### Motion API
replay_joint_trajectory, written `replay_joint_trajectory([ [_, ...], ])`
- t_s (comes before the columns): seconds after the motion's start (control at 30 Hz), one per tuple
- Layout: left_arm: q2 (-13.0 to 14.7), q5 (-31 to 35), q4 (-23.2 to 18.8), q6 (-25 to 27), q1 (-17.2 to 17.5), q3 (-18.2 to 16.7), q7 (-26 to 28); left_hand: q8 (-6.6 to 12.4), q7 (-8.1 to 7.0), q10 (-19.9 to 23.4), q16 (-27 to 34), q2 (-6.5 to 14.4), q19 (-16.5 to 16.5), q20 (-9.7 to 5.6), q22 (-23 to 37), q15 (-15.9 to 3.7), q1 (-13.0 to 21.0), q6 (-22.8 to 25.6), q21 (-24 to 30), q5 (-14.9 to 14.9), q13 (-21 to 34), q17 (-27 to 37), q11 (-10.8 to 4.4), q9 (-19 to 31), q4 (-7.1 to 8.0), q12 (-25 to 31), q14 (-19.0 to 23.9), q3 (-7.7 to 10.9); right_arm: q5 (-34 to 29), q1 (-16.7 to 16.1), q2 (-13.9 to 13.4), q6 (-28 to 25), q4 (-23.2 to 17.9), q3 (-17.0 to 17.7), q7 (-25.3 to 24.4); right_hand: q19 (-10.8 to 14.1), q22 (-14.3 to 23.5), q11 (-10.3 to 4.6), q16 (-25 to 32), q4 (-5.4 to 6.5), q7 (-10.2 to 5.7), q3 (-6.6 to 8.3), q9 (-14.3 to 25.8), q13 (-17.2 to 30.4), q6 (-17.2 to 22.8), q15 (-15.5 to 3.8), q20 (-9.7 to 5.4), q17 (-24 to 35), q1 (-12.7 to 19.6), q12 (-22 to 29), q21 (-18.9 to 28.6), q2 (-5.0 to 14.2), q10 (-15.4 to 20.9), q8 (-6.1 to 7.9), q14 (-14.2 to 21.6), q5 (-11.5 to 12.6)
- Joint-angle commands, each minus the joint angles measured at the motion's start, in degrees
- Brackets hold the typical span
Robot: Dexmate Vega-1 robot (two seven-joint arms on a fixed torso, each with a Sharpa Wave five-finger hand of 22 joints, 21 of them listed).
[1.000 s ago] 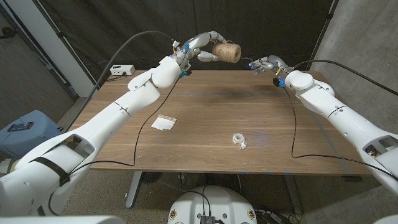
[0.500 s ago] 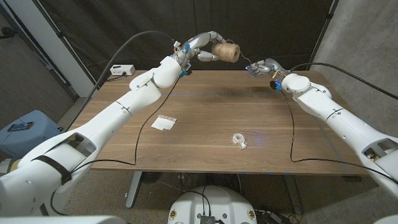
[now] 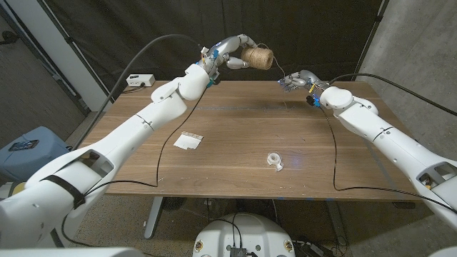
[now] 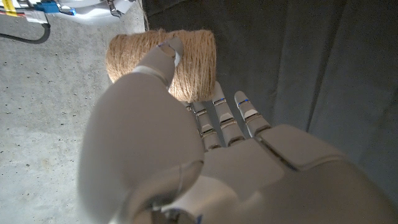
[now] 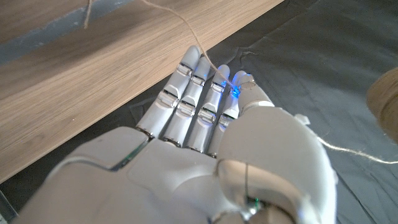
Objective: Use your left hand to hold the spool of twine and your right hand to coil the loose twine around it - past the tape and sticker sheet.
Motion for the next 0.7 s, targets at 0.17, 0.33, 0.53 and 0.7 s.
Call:
replay_joint_trajectory([
  [0.17, -1.42, 0.30, 2.34, 1.07, -1.24, 1.05, 1.67, 7.00, 1.13, 2.30, 0.34, 2.74, -0.09, -0.14, 0.03, -0.71, 0.83, 1.39, 0.45, 0.27, 13.18, 0.11, 0.98, 4.46, 0.28, 0.36, 1.04, 0.73, -0.32, -1.27, -0.39, -0.67, -3.07, -0.07, -0.26, -0.30, 0.22, -0.01, -0.17, -0.09, -0.08, -0.30, 0.06, 0.30, 0.31, -6.84, -3.96, 0.27, 0.78, -0.30, 0.62, 0.09, 0.36, 0.31, 0.57, -0.13],
  [0.33, -1.74, 0.10, 2.60, 1.28, -1.27, 1.23, 2.18, 7.01, 1.19, 2.35, 0.41, 2.76, -0.08, -0.10, 0.02, -0.74, 0.83, 1.40, 0.47, 0.27, 13.08, 0.20, 0.91, 4.48, 0.30, 0.30, 1.01, 0.69, -0.30, -1.60, -0.35, -0.53, -3.73, -0.06, -0.25, -0.34, 0.21, 0.02, -0.19, -0.08, 0.00, -0.31, 0.07, 0.30, 0.37, -6.82, -3.96, 0.28, 0.79, -0.32, 0.64, 0.10, 0.37, 0.30, 0.58, -0.14],
  [0.53, -2.02, 0.52, 2.56, 1.94, -1.12, 1.39, 3.35, 7.01, 1.11, 2.37, 0.44, 2.62, -0.06, -0.17, 0.02, -0.78, 0.81, 1.41, 0.52, 0.28, 13.12, 0.22, 0.73, 4.47, 0.28, 0.31, 1.05, 0.64, -0.29, -2.06, -0.42, -0.16, -4.89, -0.08, -0.08, -0.40, 0.21, 0.06, -0.22, -0.11, -0.04, -0.31, 0.07, 0.30, 0.35, -6.86, -3.96, 0.30, 0.86, -0.29, 0.66, 0.09, 0.50, 0.25, 0.60, -0.15],
  [0.7, -2.43, 0.20, 2.75, 2.30, -1.07, 1.38, 4.01, 7.00, 1.07, 2.27, 0.54, 2.64, -0.06, -0.14, 0.01, -0.71, 0.80, 1.40, 0.53, 0.25, 13.21, 0.33, 0.84, 4.46, 0.31, 0.30, 1.05, 0.59, -0.38, -2.39, -0.28, 0.22, -5.87, -0.32, 0.19, -0.41, 0.20, 0.02, -0.24, -0.09, 0.00, -0.35, 0.07, 0.30, 0.39, -6.80, -3.96, 0.32, 0.84, -0.31, 0.69, 0.07, 0.50, 0.23, 0.62, -0.16],
])
